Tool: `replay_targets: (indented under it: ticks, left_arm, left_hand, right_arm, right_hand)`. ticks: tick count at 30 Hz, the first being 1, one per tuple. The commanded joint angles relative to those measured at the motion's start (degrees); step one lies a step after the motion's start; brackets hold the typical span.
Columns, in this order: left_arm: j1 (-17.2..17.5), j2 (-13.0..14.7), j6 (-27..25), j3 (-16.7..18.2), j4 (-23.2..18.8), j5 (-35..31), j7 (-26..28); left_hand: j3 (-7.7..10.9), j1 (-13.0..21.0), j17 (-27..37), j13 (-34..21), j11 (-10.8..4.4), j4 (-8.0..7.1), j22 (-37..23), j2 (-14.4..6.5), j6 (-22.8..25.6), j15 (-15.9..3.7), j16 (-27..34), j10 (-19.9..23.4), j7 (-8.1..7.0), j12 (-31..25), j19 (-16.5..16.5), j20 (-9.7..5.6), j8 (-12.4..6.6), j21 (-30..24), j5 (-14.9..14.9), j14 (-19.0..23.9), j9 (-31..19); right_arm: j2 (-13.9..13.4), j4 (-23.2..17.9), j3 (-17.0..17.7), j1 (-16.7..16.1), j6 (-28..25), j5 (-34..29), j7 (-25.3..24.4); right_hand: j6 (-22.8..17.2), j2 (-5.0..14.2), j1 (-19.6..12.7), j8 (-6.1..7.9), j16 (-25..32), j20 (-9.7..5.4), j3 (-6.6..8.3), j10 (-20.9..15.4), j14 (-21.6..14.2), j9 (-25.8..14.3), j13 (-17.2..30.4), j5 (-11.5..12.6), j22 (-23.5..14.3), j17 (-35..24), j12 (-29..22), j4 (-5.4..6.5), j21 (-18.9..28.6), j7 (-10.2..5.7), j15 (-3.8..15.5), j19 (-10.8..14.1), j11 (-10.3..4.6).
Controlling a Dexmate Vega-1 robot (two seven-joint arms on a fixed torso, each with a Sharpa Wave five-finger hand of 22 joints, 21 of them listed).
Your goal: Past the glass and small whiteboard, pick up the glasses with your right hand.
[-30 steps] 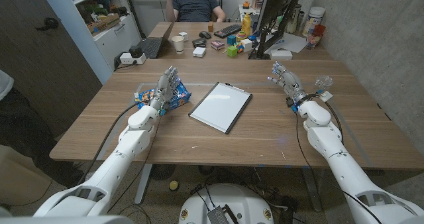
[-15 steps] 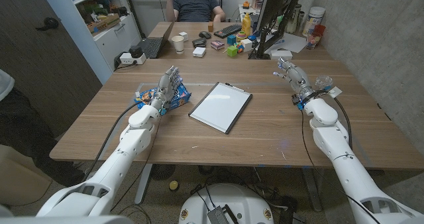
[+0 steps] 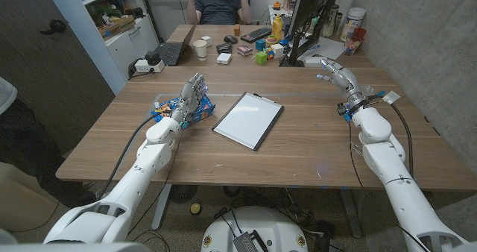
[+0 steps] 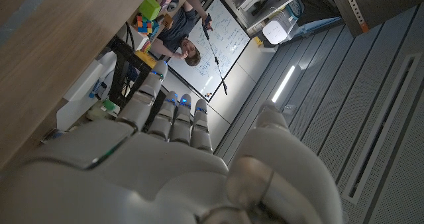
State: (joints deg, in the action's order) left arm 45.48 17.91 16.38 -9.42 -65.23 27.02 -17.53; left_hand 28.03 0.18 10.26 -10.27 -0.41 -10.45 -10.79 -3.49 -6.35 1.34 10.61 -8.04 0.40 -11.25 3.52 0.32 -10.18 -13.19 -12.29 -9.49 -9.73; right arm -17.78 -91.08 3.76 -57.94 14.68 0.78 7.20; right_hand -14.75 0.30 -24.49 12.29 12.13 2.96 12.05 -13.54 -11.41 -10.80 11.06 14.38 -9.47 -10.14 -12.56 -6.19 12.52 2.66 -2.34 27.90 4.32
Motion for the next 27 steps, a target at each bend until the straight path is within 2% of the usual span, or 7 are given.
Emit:
replay_targets:
  ticks: [1,16,21,27]
  left_arm:
    - [-0.9,-0.5,1.1,-0.2,1.6,-0.2,-2.2]
    - [-2.2,-1.0,2.0,-0.3,3.6,-0.4,-4.1]
    - [-2.3,-1.0,2.2,-0.2,3.7,-0.3,-4.7]
    - [-2.3,-1.0,2.5,0.0,3.7,-0.2,-5.3]
  left_hand:
    - [-0.04,0.1,0.2,-0.1,-0.2,0.02,-0.3,-4.9,0.1,0.05,0.2,0.0,0.08,-0.3,0.1,0.28,-0.32,-0.2,-0.4,-1.6,-0.2]
    - [-0.21,0.1,0.2,-0.1,-0.13,0.01,-0.3,-4.9,0.2,0.08,0.2,0.0,0.05,-0.3,0.1,0.29,-0.32,-0.2,-0.4,-1.5,-0.2]
    - [-0.27,0.1,0.2,-0.1,-0.17,0.0,-0.3,-5.0,0.2,0.08,0.2,0.0,0.06,-0.3,0.1,0.34,-0.32,-0.1,-0.4,-1.5,-0.2]
    - [-0.32,0.1,0.3,-0.1,-0.16,-0.01,-0.3,-5.0,0.3,0.06,0.2,0.0,0.03,-0.3,0.1,0.33,-0.33,-0.1,-0.5,-1.5,-0.2]
  right_arm:
    - [-1.7,-7.5,3.2,-4.0,-1.2,-6.8,-1.8]
    - [-1.7,-14.4,7.7,-8.0,-1.4,-11.6,-1.9]
    - [-1.8,-16.9,9.1,-9.4,-1.5,-14.0,-2.0]
    - [-2.0,-20.4,11.3,-11.5,-1.0,-16.0,-1.0]
  right_hand:
    - [-0.6,0.05,-0.9,0.2,0.2,0.1,0.06,-0.5,-0.7,-0.1,0.2,-0.1,-0.1,-0.1,-0.2,-0.46,0.1,-0.03,-0.01,0.9,-0.14]
    - [-1.2,-0.24,-1.8,0.15,0.1,0.38,0.09,-1.0,-1.7,-0.1,0.2,-0.2,-0.1,0.0,-0.1,-1.08,0.0,-0.35,0.03,2.0,-0.32]
    - [-1.6,-0.23,-2.2,0.17,0.1,0.56,0.16,-1.1,-2.0,-0.1,0.2,-0.3,-0.1,-0.1,0.0,-1.32,0.0,-1.22,0.1,2.7,-0.42]
    - [-1.4,-0.24,-2.5,-0.01,0.0,0.83,0.16,-1.1,-2.3,-0.2,0.3,-0.4,-0.1,-0.1,0.1,-1.46,-0.1,-1.44,0.02,3.0,-0.36]
